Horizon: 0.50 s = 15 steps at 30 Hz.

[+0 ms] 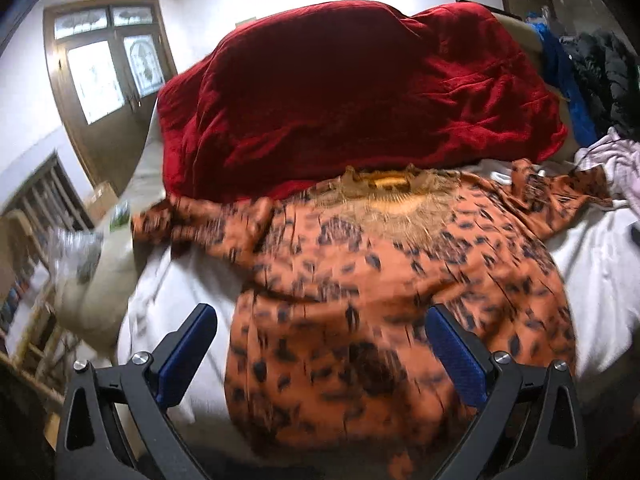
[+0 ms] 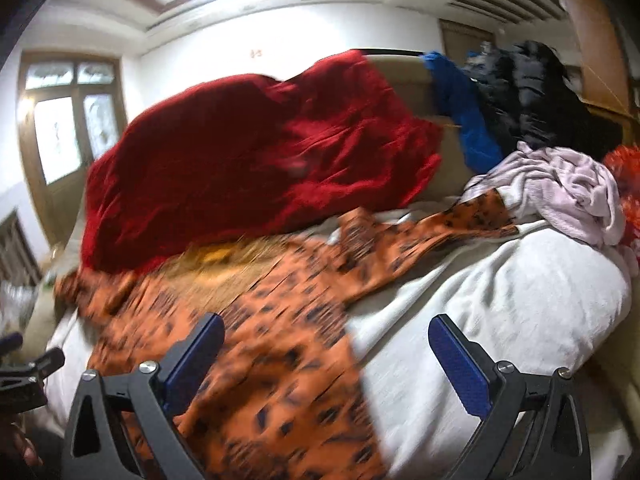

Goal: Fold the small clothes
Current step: 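Grasp the blouse sleeve cuff beside the pink cloth with the right tool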

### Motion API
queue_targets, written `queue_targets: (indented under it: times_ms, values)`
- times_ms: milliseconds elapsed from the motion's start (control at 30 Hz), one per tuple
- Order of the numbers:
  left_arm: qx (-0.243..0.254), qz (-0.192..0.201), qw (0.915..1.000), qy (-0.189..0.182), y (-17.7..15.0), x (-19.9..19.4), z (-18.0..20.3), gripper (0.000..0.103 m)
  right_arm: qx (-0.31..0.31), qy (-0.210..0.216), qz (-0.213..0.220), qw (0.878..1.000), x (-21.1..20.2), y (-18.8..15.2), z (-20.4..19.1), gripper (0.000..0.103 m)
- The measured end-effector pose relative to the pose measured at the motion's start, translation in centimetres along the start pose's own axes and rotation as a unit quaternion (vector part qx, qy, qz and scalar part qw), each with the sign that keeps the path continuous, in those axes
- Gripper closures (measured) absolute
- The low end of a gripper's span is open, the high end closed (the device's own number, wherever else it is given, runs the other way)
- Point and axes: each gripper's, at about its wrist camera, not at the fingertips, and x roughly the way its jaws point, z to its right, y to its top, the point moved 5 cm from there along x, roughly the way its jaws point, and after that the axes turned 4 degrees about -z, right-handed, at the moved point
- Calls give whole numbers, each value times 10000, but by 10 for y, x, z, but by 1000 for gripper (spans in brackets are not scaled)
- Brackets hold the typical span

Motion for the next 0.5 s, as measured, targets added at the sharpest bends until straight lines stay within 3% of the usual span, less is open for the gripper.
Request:
queue_targets:
  times_ms: [133, 200, 267, 333, 500]
  values:
    - [-125, -191, 9996, 169, 32, 51, -2, 0, 1083, 448, -220, 9929, 37, 36, 81, 0]
    - [-304, -400, 9984, 251, 43, 78, -7, 0, 1823, 831, -210, 9795, 62, 54, 127, 0]
    - [-452, -482, 9972, 341, 52, 95, -11, 0, 2676, 1011, -118, 9581, 84, 67, 172, 0]
    - [-579, -444, 9961, 490, 61, 109, -14, 0, 3621, 1265, 93, 9235, 108, 77, 220, 0]
    - [-562, -157, 9953, 779, 63, 131, -10, 0, 4907, 1754, 304, 8529, 166, 90, 284, 3]
